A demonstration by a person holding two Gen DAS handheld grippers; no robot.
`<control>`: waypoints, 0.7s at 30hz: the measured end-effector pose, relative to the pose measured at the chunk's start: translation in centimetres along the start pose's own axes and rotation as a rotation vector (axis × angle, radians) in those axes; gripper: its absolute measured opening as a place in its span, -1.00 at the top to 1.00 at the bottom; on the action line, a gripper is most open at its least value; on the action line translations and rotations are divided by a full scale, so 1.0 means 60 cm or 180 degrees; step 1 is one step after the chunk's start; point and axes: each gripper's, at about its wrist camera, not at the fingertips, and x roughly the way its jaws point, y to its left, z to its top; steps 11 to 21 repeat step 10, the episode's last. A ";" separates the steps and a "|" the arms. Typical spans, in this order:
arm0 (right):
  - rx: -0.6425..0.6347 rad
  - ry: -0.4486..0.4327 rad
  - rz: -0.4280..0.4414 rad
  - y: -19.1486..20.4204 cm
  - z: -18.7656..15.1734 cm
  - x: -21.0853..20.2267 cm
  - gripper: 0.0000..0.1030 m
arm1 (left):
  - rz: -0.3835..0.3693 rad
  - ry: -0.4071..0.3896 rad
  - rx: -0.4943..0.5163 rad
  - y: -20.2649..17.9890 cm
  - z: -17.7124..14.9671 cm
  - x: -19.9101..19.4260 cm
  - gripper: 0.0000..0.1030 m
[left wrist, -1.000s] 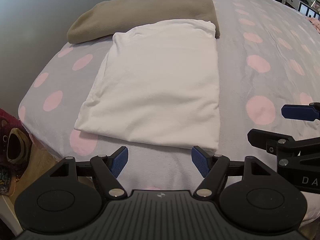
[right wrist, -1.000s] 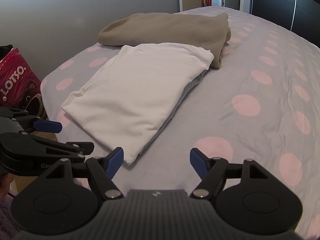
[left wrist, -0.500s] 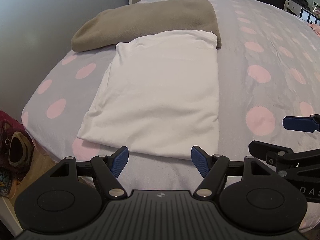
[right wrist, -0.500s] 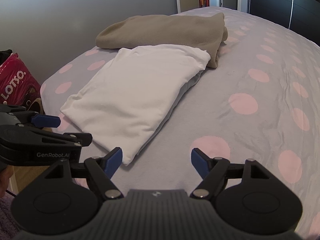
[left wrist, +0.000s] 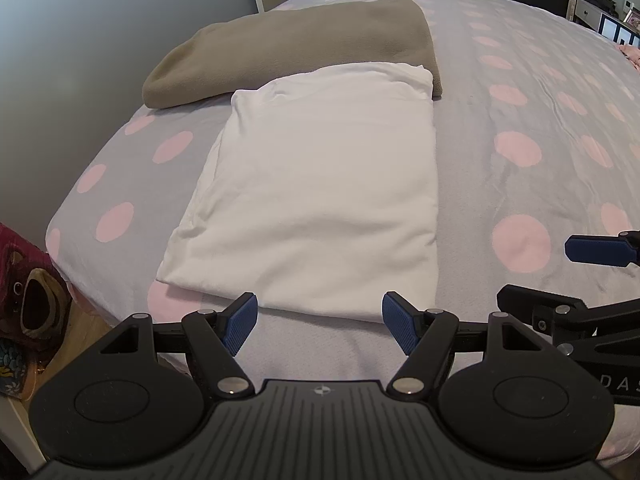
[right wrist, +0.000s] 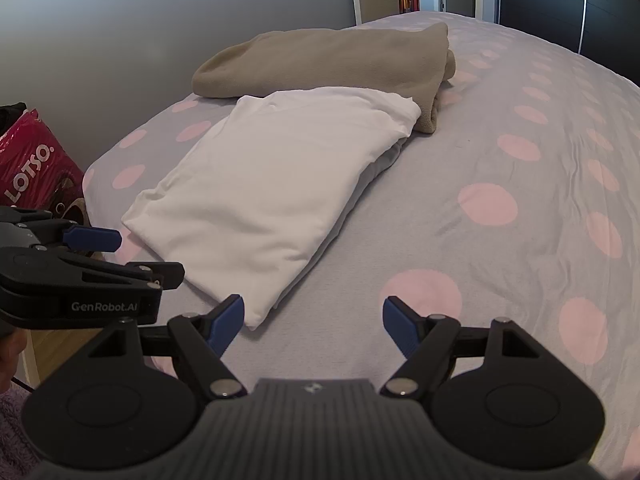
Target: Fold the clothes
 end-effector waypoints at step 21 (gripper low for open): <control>-0.0012 0.0007 0.0011 0.001 -0.001 0.001 -0.53 | -0.0004 -0.0065 -0.0004 0.000 0.000 -0.004 -0.32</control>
